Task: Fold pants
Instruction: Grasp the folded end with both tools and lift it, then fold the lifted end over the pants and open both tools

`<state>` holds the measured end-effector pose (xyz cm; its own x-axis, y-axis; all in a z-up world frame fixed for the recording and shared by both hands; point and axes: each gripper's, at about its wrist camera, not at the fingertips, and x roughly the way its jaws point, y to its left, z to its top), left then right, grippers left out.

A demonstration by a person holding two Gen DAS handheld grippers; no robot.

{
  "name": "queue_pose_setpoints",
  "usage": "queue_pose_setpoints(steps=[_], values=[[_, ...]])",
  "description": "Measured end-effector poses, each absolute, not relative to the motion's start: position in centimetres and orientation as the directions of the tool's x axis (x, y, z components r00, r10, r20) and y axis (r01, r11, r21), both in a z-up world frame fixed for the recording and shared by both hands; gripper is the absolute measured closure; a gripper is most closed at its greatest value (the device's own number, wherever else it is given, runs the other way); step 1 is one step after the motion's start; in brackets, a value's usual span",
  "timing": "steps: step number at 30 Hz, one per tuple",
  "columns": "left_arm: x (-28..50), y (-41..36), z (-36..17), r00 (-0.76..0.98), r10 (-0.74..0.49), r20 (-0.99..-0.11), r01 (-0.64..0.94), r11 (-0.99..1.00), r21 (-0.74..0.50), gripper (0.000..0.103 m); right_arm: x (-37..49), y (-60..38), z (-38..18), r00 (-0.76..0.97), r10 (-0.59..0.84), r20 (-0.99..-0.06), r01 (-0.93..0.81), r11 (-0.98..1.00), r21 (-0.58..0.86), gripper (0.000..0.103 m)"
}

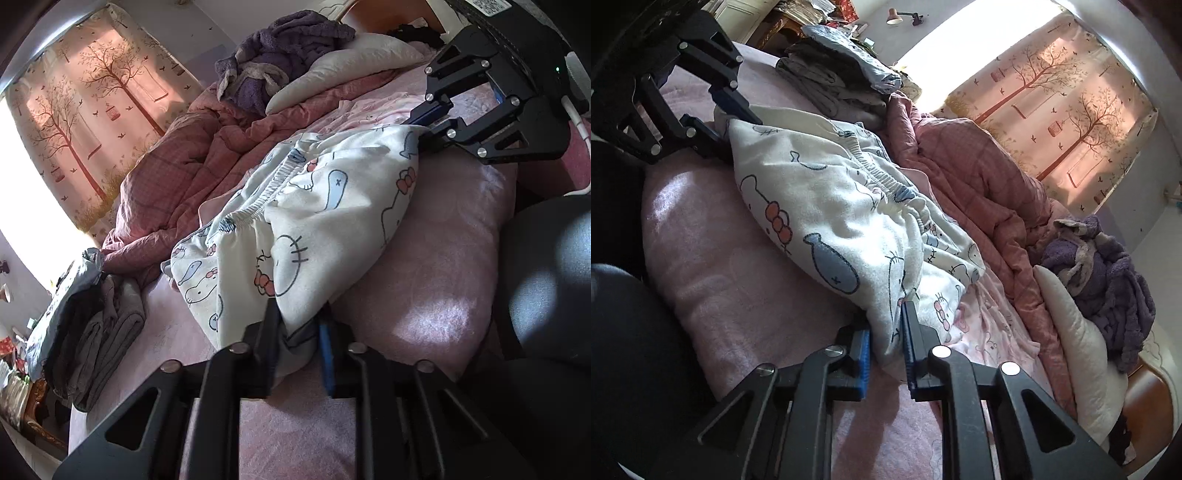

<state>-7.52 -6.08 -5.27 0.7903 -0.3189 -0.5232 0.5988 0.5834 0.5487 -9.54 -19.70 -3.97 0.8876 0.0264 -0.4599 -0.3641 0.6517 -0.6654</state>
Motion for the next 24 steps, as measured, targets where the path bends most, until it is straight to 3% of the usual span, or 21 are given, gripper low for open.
queue_pose_setpoints(steps=[5,13,24], values=[[-8.8,-5.7,-3.2,0.836,-0.299,-0.46,0.535,0.628,0.565,0.096,-9.7,-20.4,-2.3,0.864,0.071,-0.498,-0.389,0.724,-0.57,0.093],[-13.0,-4.2,0.0,0.799,-0.356,-0.486,0.586,0.646,0.49,0.096,-13.3,-21.5,1.1,0.837,0.178,-0.518,-0.447,0.768,-0.459,0.093],[-15.2,-3.3,-1.4,0.765,-0.329,-0.554,0.599,0.682,0.421,0.096,-18.4,-20.1,0.1,0.802,0.206,-0.56,-0.504,0.737,-0.45,0.093]])
